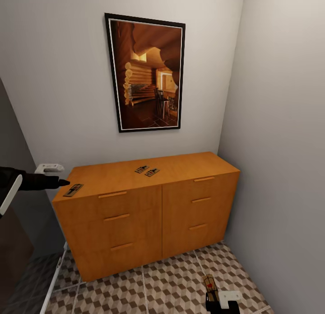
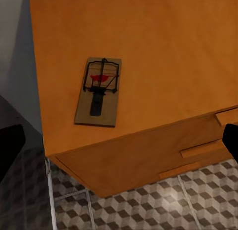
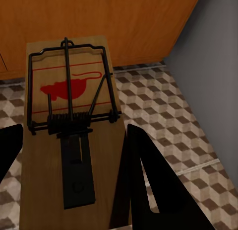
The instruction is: Take the four mousetraps from the cabinet in the bathroom and place them on the bathroom floor. Make sure all four end up on the same floor surface, and ensure that at least two of them are either under or directly next to the same bathroom sink.
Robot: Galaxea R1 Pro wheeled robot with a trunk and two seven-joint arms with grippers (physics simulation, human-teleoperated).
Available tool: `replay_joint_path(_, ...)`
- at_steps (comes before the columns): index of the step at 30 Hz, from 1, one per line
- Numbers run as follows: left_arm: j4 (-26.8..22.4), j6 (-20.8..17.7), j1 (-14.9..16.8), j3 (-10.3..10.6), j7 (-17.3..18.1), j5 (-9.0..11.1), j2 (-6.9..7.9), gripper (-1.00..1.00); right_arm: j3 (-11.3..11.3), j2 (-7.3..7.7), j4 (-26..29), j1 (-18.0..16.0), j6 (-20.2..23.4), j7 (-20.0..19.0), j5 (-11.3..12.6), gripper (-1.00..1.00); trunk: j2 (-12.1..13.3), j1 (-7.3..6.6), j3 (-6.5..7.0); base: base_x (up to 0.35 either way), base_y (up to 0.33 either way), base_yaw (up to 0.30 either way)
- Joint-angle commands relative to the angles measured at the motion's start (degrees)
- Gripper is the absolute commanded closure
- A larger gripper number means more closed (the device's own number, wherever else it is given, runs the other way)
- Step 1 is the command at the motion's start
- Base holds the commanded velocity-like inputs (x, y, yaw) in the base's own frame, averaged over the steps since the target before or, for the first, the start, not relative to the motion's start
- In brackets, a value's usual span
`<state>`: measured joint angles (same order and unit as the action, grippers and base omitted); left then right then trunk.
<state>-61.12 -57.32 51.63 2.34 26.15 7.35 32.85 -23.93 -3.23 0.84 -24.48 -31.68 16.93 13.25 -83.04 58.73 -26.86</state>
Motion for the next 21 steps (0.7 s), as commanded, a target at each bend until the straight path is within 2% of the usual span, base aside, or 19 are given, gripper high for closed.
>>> replay_joint_path(1,0.1,-0.3,0.1,0.1,-0.3,0.6,0.05,-1.00,-0.5,-0.02,-0.1,0.0,-0.2,0.0,0.6,1.00,0.0,0.00,-0.07,0.000,0.000,0.000)
replay_joint_path(7,0.3,-0.3,0.1,0.1,-0.3,0.6,0.02,-1.00,-0.5,-0.02,-0.1,0.0,-0.2,0.0,0.6,1.00,0.0,0.00,-0.07,0.042,0.001,0.000)
replay_joint_path(16,0.7,-0.3,0.1,0.2,-0.3,0.6,0.01,-1.00,-0.5,-0.06,-0.1,0.0,-0.2,0.0,0.6,1.00,0.0,0.00,-0.07,0.225,0.085,0.000)
replay_joint_path(21,0.8,-0.3,0.1,0.2,-0.3,0.6,0.00,-1.00,-0.5,-0.07,-0.1,0.0,-0.2,0.0,0.6,1.00,0.0,0.00,-0.07,0.108,0.014,0.000)
